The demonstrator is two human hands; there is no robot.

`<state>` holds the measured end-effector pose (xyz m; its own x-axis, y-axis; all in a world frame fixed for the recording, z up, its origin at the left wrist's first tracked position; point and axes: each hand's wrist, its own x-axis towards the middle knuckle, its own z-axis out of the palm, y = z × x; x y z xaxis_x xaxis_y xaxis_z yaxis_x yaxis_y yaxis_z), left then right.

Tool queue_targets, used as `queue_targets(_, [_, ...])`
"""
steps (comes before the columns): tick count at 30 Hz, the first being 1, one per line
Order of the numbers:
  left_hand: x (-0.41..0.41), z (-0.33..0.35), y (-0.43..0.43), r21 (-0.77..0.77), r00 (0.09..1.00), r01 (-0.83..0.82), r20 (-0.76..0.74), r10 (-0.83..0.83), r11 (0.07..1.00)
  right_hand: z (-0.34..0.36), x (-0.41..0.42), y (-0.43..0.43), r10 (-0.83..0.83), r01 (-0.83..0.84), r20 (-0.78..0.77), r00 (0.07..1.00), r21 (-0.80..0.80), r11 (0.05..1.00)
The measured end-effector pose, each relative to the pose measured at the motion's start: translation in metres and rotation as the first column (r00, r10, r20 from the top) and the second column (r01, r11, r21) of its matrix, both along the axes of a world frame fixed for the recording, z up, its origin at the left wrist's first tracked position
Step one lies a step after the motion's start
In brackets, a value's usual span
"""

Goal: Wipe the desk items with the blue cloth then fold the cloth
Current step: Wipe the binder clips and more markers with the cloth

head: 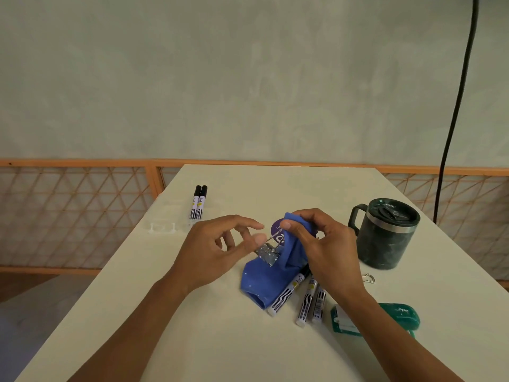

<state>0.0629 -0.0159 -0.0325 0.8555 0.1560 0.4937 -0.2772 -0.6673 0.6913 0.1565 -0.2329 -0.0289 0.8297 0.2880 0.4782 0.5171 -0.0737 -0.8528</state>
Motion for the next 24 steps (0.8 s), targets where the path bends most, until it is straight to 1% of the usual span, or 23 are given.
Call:
queue_targets(3, [-0.001,0.003,0.002,-0.068,0.995,0.021,-0.1,-0.028,0.997,0.001,-0.006,0.002,0.048,-0.047,0.028,0.998,-0.038,0.998])
queue_targets(6, [-0.003,0.005,0.002,-0.114,0.977,0.099,-0.178,-0.119,0.988,0.0,-0.009,0.004,0.087,-0.085,0.033,0.996,-0.044,0.995])
queue_targets(8, [-0.003,0.005,0.001,-0.124,0.96,0.132,-0.233,-0.158,0.984,-0.001,-0.009,0.005,0.087,-0.084,0.051,0.995,-0.058,0.995])
queue_targets(11, [-0.003,0.003,-0.003,-0.124,0.947,0.147,-0.268,-0.176,0.981,-0.003,-0.01,0.007,0.114,-0.112,0.026,0.993,-0.072,0.991])
queue_targets(14, [-0.003,0.004,-0.005,-0.136,0.951,0.115,-0.272,-0.148,0.984,-0.001,-0.01,0.007,0.114,-0.111,0.04,0.993,-0.069,0.991])
queue_targets(18, [-0.002,0.007,0.005,-0.176,0.976,-0.017,-0.215,-0.021,0.984,-0.002,0.0,0.003,0.018,-0.009,0.13,0.991,-0.069,0.998])
queue_targets(21, [0.0,0.008,0.01,-0.285,0.987,-0.104,-0.147,0.064,0.953,-0.006,0.005,0.002,-0.016,0.024,0.101,0.995,-0.078,0.997])
queue_targets(24, [0.002,0.009,0.01,-0.418,0.99,-0.124,-0.107,0.086,0.9,-0.012,0.006,0.005,-0.003,0.02,0.122,0.992,-0.137,0.99])
